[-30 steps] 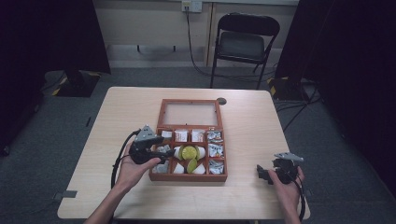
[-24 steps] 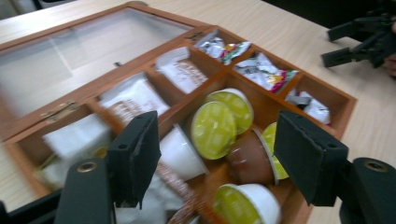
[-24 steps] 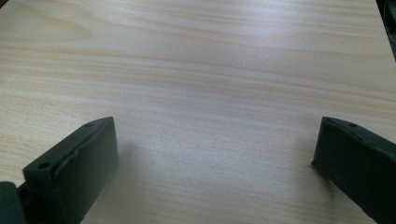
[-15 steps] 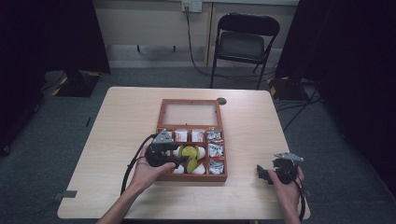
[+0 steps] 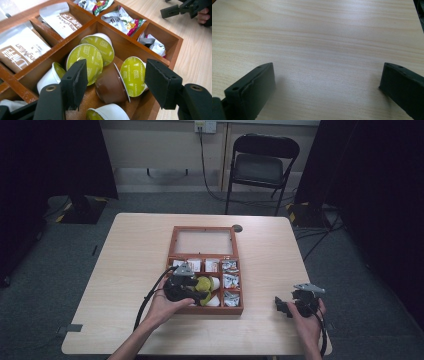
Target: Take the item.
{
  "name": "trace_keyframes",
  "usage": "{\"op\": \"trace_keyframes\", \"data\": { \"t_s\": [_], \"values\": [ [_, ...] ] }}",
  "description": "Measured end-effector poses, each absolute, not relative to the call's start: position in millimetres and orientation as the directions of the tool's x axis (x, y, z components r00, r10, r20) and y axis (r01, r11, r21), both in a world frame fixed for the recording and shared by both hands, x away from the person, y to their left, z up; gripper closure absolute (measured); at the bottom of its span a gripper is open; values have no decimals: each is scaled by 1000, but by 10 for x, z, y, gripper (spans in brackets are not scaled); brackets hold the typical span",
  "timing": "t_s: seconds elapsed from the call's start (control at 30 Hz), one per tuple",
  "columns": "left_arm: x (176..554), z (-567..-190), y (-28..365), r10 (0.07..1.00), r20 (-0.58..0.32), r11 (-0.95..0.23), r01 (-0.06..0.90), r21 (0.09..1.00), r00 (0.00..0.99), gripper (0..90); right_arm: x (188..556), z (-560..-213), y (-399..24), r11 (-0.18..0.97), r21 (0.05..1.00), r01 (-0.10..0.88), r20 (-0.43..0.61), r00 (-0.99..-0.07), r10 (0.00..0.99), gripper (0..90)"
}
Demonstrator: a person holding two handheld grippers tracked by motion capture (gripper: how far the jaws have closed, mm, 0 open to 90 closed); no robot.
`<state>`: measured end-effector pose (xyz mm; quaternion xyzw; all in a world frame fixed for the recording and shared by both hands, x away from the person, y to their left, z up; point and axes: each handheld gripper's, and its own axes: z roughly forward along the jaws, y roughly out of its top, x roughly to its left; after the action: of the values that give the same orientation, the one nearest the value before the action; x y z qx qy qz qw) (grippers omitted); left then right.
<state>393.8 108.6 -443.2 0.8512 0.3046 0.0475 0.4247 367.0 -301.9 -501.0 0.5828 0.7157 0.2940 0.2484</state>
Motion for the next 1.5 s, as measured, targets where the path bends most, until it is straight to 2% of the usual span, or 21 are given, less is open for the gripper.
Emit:
{"op": "trace_keyframes", "data": {
  "t_s": [0.63, 0.9, 1.13, 1.5],
  "values": [
    [3959, -4577, 1031, 559, -206, -514, 531, 674, 803, 435, 3670, -5010, -3019, 148, 710, 688, -13, -197, 980, 0],
    [3972, -4588, 993, 577, -184, -539, 540, 647, 796, 494, 3671, -5010, -3019, 148, 711, 688, -13, -197, 980, 0],
    [3998, -4607, 952, 597, -184, -555, 567, 609, 781, 483, 3670, -5010, -3019, 148, 710, 688, -13, -197, 980, 0],
    [4047, -4617, 837, 600, -132, -619, 563, 548, 789, 508, 3670, -5010, -3020, 148, 711, 688, -13, -197, 980, 0]
  ]
}}
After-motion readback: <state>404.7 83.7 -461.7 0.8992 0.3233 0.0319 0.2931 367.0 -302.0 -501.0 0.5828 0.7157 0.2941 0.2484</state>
